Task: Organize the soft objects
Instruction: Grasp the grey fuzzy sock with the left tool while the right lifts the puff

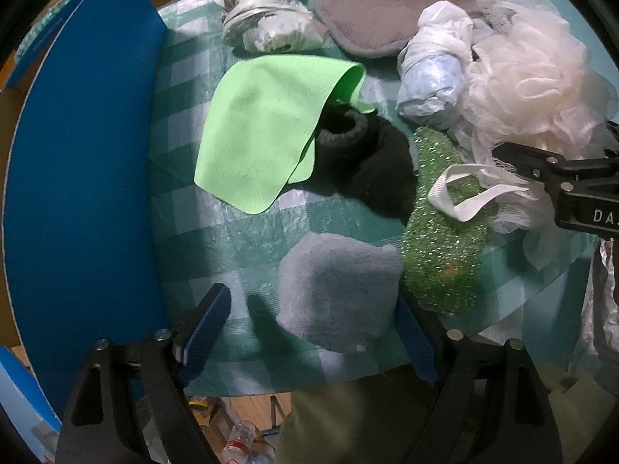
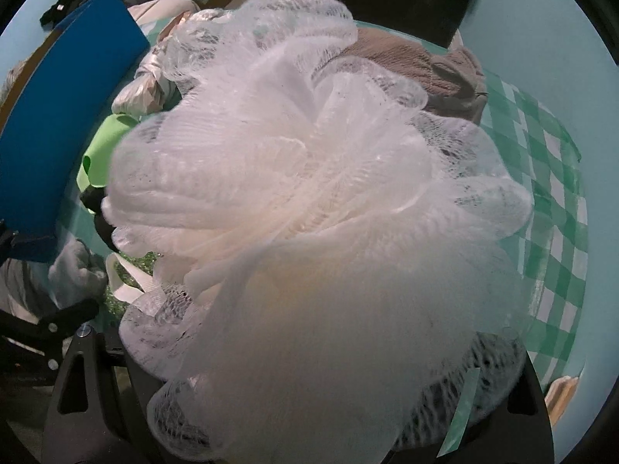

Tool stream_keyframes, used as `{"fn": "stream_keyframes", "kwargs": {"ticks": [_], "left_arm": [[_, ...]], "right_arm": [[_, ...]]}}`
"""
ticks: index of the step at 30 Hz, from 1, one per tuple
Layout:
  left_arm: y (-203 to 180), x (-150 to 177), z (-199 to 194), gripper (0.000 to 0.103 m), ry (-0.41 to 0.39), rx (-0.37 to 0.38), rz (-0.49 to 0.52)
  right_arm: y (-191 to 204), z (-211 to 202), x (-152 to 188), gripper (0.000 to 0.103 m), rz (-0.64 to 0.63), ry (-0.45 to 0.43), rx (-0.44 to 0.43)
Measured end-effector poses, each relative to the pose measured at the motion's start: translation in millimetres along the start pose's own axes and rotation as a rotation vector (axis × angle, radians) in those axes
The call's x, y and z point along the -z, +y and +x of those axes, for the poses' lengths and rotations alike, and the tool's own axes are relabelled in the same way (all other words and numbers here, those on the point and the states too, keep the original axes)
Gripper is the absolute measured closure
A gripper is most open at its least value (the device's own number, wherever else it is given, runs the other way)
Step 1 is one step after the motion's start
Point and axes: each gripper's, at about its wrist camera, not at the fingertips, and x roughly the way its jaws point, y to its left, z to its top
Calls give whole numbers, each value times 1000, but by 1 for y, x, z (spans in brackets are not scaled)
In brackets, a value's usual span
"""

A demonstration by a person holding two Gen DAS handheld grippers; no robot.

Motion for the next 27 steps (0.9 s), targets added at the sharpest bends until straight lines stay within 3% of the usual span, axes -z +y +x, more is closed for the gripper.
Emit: {"fn": "stream_keyframes", "kwargs": {"ticks": [4, 6, 12, 27], "left_arm": [[7, 4, 9, 40, 16, 12, -12], [10, 7, 11, 54, 17, 23, -17], [18, 15, 9, 73, -20, 50, -24], [16, 15, -43, 75, -133, 36, 31]], "right_arm": [[4, 3, -2, 19, -12, 2, 15], [7, 2, -3, 26, -21, -3, 8], [8, -10, 3, 42, -35, -57, -5], [3, -57, 16, 49, 56, -198, -38]]}}
